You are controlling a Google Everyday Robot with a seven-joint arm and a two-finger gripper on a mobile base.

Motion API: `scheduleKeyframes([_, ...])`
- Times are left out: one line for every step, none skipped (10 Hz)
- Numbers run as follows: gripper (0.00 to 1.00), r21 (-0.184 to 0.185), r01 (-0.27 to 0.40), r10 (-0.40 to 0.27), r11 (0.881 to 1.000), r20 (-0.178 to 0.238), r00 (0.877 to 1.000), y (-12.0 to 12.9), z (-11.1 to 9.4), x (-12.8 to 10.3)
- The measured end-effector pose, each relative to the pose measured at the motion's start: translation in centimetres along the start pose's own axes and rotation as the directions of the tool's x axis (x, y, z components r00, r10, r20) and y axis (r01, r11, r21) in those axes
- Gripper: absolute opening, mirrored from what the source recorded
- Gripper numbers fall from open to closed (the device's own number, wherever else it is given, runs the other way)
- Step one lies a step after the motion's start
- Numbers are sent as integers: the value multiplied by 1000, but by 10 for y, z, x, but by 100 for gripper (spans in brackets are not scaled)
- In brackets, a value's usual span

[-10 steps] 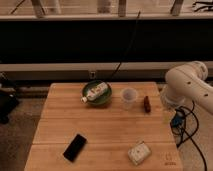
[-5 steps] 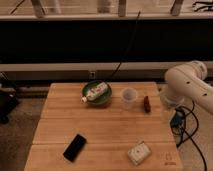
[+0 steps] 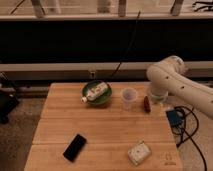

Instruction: Pick up the ceramic cup

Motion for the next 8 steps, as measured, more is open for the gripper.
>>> scheduleKeyframes([80, -3, 21, -21, 1000, -5, 1000, -4, 6, -8])
scheduleKeyframes([80, -4, 40, -40, 999, -5, 999, -7, 10, -17])
scheduleKeyframes([80, -2, 52, -52, 999, -4, 999, -8, 15, -21])
scheduleKeyframes([80, -2, 73, -73, 997, -5, 997, -10, 23, -26])
scheduleKeyframes([80, -2, 99, -99, 995, -1, 995, -14, 30, -33])
scheduleKeyframes([80, -3, 128, -128, 992, 3, 992, -19, 38, -42])
scheduleKeyframes([80, -2, 141, -141, 990, 4, 990, -22, 44, -46])
scheduleKeyframes([80, -3, 149, -149, 989, 2, 989, -24, 47, -47])
